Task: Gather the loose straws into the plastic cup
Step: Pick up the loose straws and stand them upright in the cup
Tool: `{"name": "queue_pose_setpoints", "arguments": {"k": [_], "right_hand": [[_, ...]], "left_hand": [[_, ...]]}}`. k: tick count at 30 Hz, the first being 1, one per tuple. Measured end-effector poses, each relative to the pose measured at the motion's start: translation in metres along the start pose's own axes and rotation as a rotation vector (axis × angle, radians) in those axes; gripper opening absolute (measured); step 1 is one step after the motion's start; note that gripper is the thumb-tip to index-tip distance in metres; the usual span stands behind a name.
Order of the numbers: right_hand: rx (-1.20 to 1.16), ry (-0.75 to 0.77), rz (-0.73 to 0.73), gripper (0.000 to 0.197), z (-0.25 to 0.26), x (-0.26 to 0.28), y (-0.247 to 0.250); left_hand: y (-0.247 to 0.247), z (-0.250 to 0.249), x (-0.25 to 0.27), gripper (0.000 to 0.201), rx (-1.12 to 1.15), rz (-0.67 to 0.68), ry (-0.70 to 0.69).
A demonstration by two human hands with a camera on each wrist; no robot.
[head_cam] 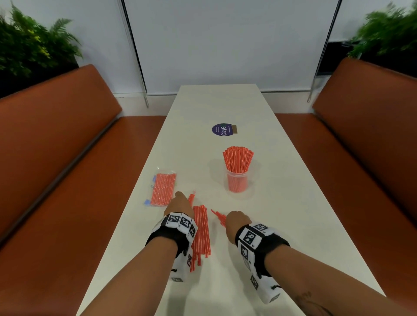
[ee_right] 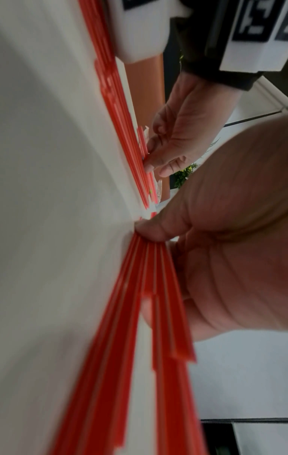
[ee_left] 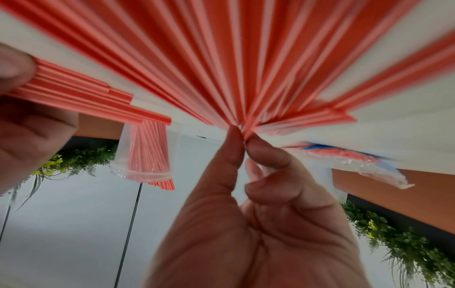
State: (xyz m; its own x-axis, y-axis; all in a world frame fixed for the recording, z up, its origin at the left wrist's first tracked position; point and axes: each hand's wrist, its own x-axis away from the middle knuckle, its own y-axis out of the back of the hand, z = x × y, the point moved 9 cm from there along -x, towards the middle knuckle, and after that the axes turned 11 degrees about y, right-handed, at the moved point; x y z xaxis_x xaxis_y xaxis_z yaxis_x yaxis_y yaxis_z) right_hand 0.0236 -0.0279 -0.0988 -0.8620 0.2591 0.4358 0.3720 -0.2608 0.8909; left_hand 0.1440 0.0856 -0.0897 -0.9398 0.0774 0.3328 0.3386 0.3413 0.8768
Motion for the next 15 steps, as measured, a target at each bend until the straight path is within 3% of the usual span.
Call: {"name": "queue_pose_setpoints", "arguments": {"k": [4, 6, 8, 10, 12, 15], "right_hand": [[0.046, 0.012, 0.001, 0.03, 0.002, 0.001, -0.001], [0.065, -0.012, -0.018, 0.033, 0.005, 0.001, -0.006], [0.031, -0.062, -0.05, 0.034, 0.004, 0.002, -0.01], [-0.004, -0.056, -0.075, 0.031, 0.005, 0.001, -0.01], [0.004, -0.02, -0.046, 0.032, 0.005, 0.001, -0.009], [0.082, 0.023, 0.006, 0.037, 0.005, 0.003, -0.007]], "left_hand": [[0.005, 0.004, 0.003, 0.023, 0.046, 0.037, 0.011], [0.011, 0.005, 0.005, 0.005, 0.103, 0.047, 0.013], [0.014, 0.003, 0.008, 0.025, 0.185, 0.062, 0.003], [0.019, -0.003, 0.016, 0.005, 0.249, 0.075, -0.024], [0.02, -0.007, 0.023, 0.026, 0.285, 0.073, -0.028], [0.012, -0.015, 0.029, 0.025, 0.35, 0.118, -0.054]]}}
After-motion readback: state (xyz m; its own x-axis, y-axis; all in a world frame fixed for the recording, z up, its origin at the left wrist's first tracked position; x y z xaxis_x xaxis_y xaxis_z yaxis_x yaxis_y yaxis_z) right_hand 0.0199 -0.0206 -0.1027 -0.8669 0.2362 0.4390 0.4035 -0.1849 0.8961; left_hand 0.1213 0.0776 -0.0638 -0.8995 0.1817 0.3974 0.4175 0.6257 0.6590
